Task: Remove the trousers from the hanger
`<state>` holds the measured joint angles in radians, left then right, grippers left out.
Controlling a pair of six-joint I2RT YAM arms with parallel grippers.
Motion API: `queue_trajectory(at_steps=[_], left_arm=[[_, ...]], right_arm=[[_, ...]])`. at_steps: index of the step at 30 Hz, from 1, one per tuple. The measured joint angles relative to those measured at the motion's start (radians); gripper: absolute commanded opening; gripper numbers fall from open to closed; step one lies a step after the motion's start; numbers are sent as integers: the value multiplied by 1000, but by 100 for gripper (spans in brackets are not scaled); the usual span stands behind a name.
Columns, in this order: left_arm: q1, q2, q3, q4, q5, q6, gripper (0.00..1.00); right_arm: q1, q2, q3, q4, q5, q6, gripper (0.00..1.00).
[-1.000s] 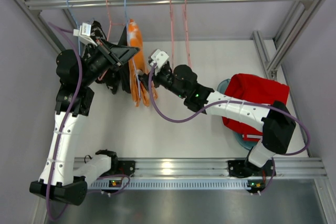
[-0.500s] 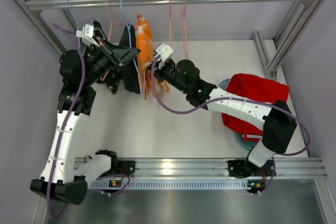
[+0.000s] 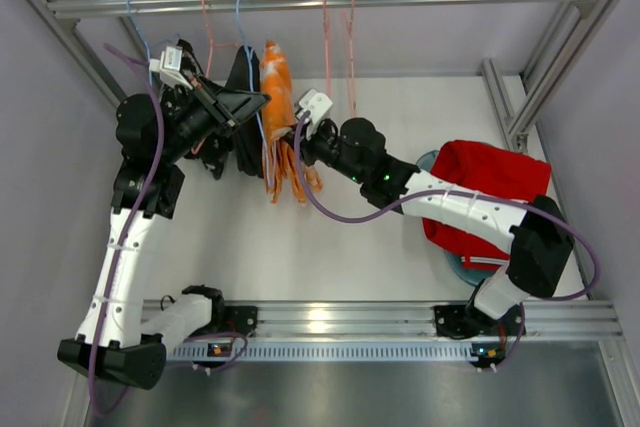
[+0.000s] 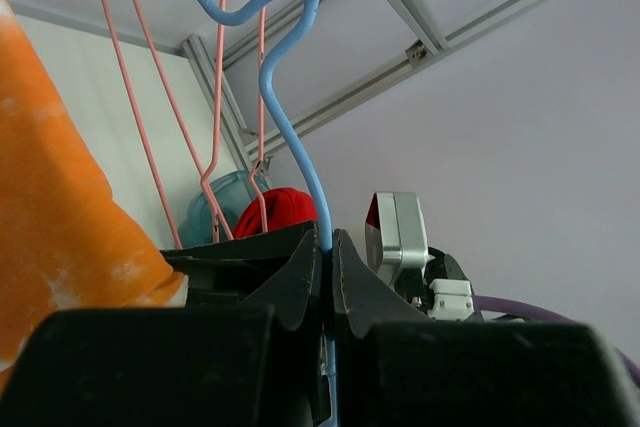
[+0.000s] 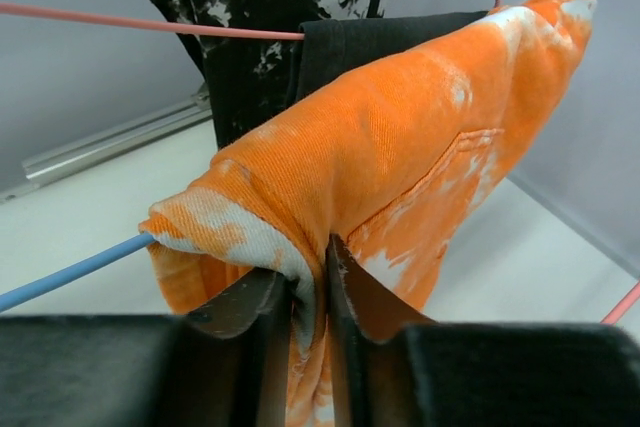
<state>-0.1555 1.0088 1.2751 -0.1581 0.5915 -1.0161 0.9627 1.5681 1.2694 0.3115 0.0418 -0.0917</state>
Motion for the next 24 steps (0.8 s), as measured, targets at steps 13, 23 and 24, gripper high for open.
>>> queue_trajectory(at_steps=[13,23,24], left_arm=[[0,21,0,-1,-1,-6,0],[0,35,4,0,-6,-8,0],[0,35,4,-1,-6,-8,0]], right_arm=[[41,0,0,-2,14,31,53],[76,37,29,3,108,13,57],[76,45,36,5,121,11,57]])
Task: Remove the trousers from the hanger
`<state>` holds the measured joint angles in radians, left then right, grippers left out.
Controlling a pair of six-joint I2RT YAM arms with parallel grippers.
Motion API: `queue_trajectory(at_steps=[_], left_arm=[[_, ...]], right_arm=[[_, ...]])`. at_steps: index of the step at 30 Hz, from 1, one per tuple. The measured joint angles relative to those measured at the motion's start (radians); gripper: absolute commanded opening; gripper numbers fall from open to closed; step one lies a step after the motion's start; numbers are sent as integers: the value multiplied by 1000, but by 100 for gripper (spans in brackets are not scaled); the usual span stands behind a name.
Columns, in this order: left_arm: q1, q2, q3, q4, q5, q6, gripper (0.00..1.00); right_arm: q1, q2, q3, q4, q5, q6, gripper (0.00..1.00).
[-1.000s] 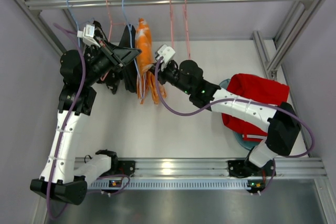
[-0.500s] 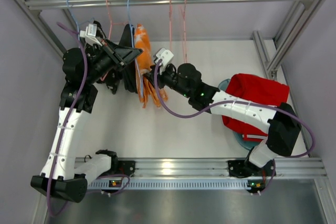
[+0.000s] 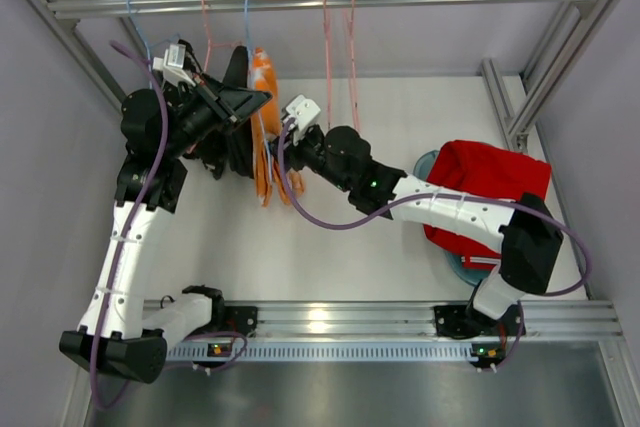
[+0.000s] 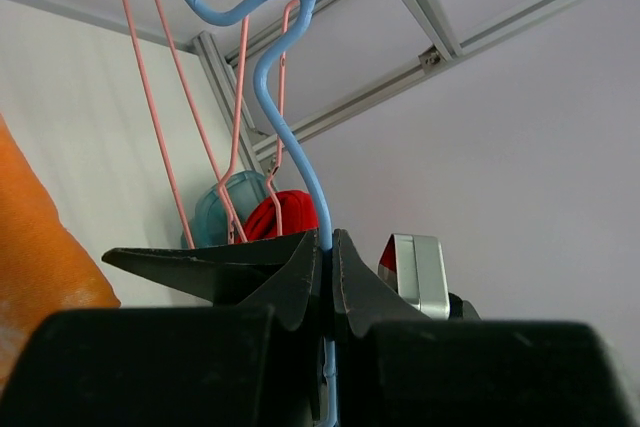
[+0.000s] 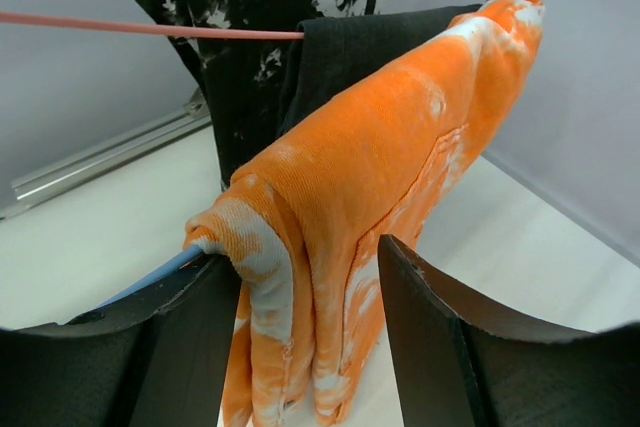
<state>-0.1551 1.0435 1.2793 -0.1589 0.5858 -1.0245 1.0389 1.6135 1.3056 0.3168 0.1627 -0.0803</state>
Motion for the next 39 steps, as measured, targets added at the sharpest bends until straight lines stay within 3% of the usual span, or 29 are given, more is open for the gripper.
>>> queue_trajectory(at_steps=[5,8,12,14,15,24,39], left_arm=[[1,2,3,0,-3,-3,0],[3,7,14,0,-5,-3,0],[3,9,16,0,-8,-6,0],[3,9,18,0,-7,-9,0],[3,9,19,0,-7,-11,0],[4,11,26,14,-6,-20,0],[-1,-54,-80,72,5,37,0]], right_arm=[[0,26,18,15,22,-10,56],[-1,43,26,37,26,-14,47],[-8,52,26,54,11,-11,27],[-19,52,26,55,-21,-11,2],[-28,52,29,54,-43,-7,0],[-69,44,64,19,-163,-6,0],[-88,-102,63,-154,-155,-5,0]])
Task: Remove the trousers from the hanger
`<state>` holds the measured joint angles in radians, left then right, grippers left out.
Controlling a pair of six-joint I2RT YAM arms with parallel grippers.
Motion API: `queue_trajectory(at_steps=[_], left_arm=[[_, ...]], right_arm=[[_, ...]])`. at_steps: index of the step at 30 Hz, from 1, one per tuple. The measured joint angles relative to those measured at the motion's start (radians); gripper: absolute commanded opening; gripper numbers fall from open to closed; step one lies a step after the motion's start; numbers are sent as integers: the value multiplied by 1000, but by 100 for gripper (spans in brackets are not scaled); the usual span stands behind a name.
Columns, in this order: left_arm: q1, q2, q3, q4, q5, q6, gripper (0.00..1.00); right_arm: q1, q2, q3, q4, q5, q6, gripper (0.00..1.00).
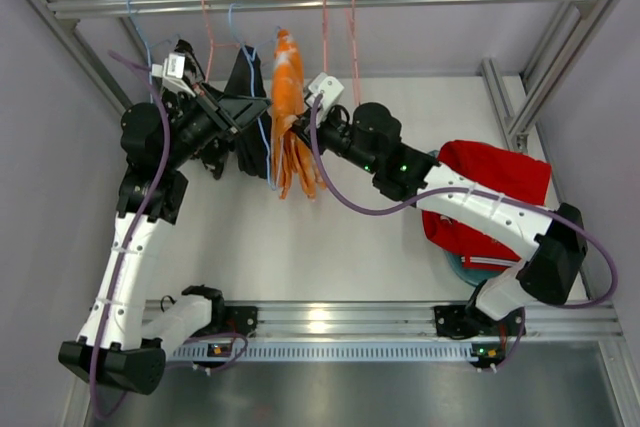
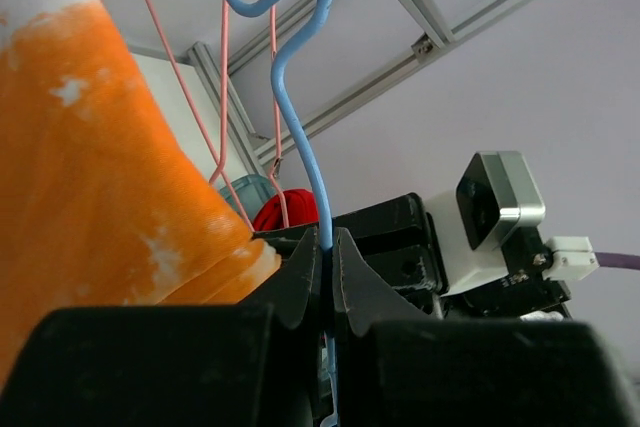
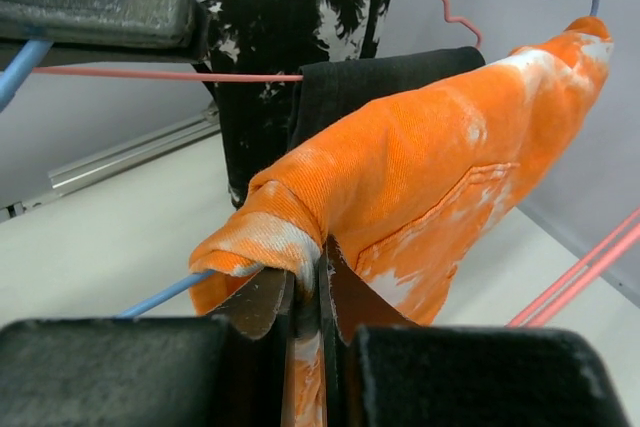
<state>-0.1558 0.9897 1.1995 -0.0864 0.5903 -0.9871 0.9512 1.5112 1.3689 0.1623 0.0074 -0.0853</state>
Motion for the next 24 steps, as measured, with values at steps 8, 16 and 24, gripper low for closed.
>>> queue_trajectory(at_steps=[8,16,24], left_arm=[[-1,-10,-56,-2,-11,81,0],[-1,-10,-95,-77,-66,181,0],[-1,-11,-130,-101,-90,229,0]], right_arm=[[-19,-47,0,-43,2,0,0],[-19,-95,8,-53,-21,0,0],[-18,-111,53,-63,-39,0,0]])
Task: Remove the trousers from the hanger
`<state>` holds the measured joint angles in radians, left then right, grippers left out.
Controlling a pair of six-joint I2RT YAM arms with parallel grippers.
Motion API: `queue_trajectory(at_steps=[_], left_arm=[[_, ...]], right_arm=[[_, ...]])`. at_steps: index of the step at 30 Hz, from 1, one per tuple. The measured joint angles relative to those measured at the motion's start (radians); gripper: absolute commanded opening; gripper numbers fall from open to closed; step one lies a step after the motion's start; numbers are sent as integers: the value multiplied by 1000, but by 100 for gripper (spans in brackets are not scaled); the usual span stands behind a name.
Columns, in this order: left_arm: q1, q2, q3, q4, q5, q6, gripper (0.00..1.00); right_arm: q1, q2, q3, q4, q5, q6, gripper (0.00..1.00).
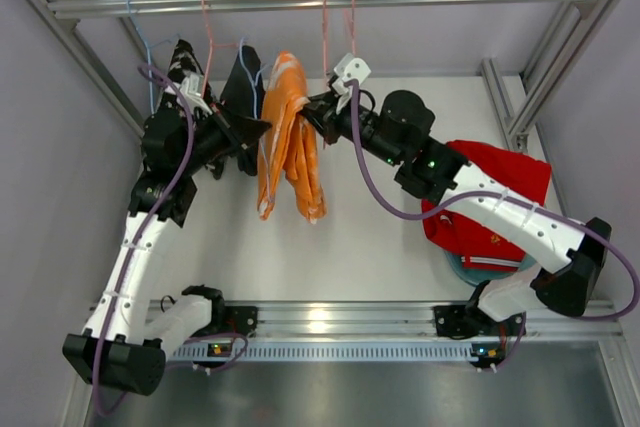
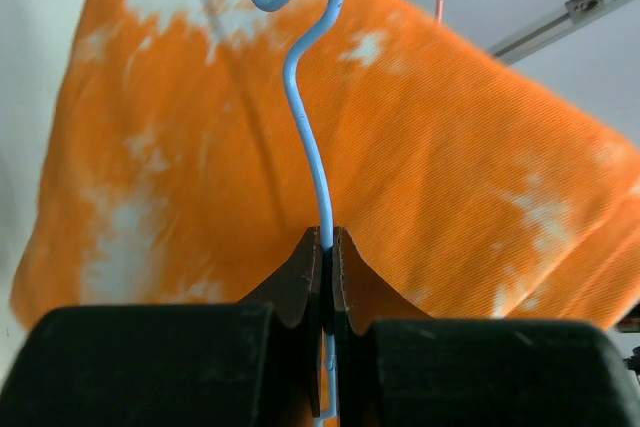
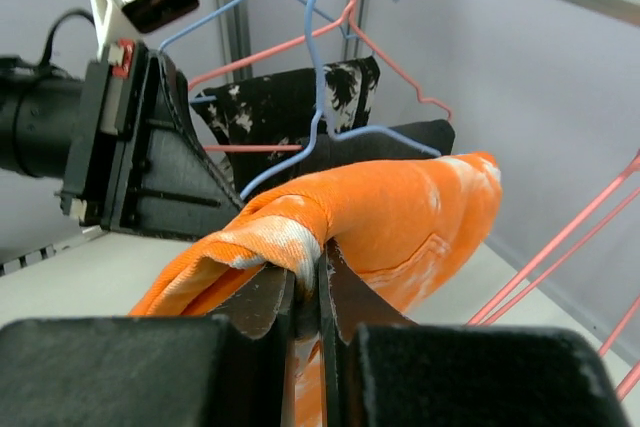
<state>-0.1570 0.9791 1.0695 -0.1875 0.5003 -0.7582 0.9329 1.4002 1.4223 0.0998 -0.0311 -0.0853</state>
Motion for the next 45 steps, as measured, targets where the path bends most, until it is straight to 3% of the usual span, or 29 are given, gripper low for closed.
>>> queue_trajectory(at_steps=[8,16,22,29,36,45], left_arm=[[0,-16,-58,-14,0,29,0],[0,-32,-111,-41,-5,57,0],[-2,-33,-118,-52,-16,85,0],[-3,-29,-98,-56,-19,137,0],[-3,-20,-63,-62,-20,177,0],[-3,41,-34,-80,-21,185,0]], right_arm=[[0,-13,86,-9,19,-1,0],[0,-123,103,-47,11,0,0],[0,-306,0,-97,-114,-1,0],[-9,-496,-74,-270,-242,-27,0],[-141,-660,-82,-449,-386,-47,0],[-418,-904,-87,-578,-424,-19,0]])
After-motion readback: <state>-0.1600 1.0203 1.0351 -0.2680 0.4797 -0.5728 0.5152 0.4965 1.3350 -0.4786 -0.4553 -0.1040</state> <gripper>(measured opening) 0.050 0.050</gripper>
